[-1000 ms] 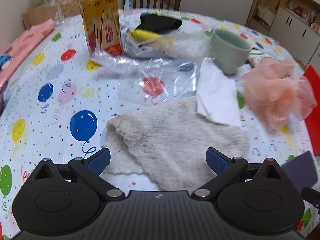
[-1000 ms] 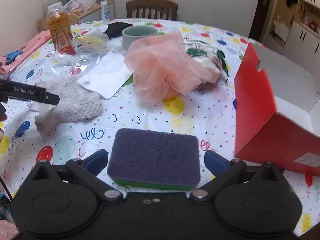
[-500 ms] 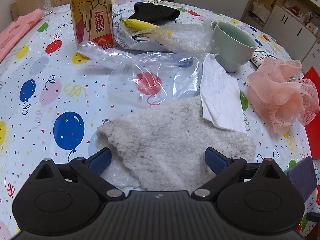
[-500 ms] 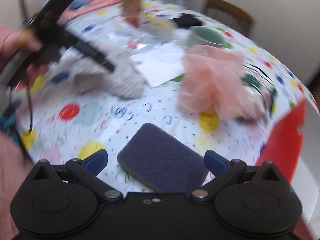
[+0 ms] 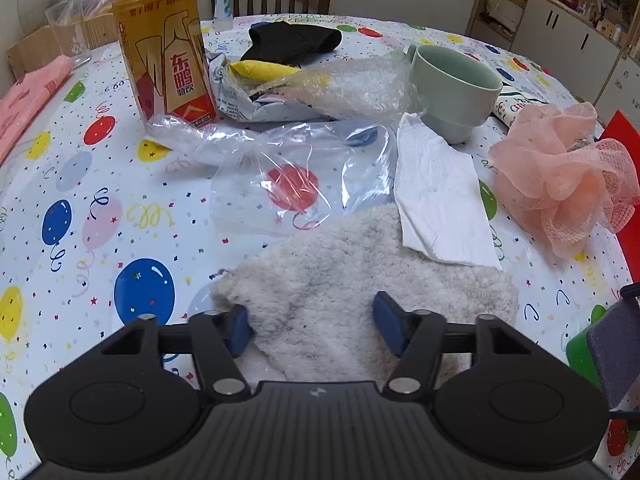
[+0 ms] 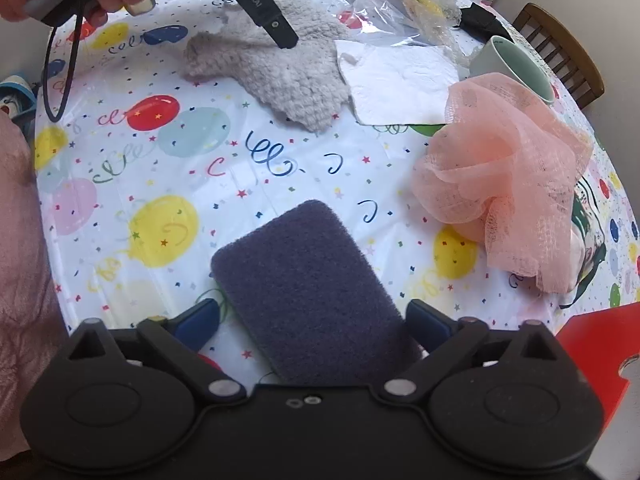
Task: Organize soft objects
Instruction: 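Close the left tool on the grey towel while the right tool grasps the purple sponge, then lift and carry the grey towel and purple sponge with both tools into the red box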
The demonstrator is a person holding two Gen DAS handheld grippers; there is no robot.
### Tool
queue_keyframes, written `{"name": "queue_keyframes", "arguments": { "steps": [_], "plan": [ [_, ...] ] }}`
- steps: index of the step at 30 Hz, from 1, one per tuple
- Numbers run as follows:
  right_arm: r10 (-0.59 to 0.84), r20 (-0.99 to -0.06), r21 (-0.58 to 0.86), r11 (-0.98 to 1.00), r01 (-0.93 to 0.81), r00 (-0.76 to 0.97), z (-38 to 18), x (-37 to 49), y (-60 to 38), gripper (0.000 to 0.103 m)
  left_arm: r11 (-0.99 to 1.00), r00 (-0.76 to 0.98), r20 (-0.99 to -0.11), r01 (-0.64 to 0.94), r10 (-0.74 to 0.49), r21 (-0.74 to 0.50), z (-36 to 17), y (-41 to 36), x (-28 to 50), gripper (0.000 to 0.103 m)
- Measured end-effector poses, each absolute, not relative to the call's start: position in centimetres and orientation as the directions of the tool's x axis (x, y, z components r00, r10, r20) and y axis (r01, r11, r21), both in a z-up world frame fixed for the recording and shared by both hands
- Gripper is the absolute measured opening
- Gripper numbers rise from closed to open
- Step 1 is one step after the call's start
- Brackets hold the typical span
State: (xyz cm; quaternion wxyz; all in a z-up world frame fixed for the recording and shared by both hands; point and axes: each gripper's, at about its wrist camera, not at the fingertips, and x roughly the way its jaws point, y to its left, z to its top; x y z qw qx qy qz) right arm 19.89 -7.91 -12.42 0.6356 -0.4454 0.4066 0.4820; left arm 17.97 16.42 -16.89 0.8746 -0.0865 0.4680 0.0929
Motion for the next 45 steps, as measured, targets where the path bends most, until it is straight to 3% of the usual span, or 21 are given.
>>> {"name": "queue_keyframes", "arguments": {
  "steps": [6, 9, 21, 32, 38, 45],
  "plan": [
    [0.245, -0.936, -0.231, 0.116, -0.966, 0.253, -12.4, 19.2, -7.9, 0.088, 0.968, 0.563, -0.824, -0.234, 0.063, -0.086, -16.7, 16.8, 17.9, 0.020],
    [0.243, -0.934, -0.233, 0.141, -0.962, 0.262, -12.2, 19.1, -7.8, 0.086, 0.969, 0.574, -0.818, -0.222, 0.038, -0.111, -16.7, 16.7, 17.7, 0.015],
    [0.279, -0.886, -0.217, 0.457, -0.863, 0.370, -8.5, 18.8, -9.0, 0.085, 0.970, 0.613, -0.789, -0.163, -0.044, -0.180, -15.3, 15.9, 15.6, 0.012],
    [0.293, -0.845, -0.114, 0.718, -0.687, 0.447, -2.4, 20.1, -13.7, 0.086, 0.951, 0.672, -0.729, -0.124, -0.131, -0.285, -10.0, 14.8, 14.2, 0.012],
    [0.331, -0.817, -0.040, 0.784, -0.619, 0.472, 0.8, 22.6, -18.0, 0.086, 0.944, 0.693, -0.704, -0.108, -0.153, -0.311, -6.5, 13.0, 14.8, 0.012],
    [0.310, -0.795, -0.080, 0.798, -0.597, 0.522, 1.9, 25.4, -22.3, 0.086, 0.933, 0.708, -0.677, -0.071, -0.203, -0.354, -2.9, 9.0, 16.6, 0.012]
  ]
}}
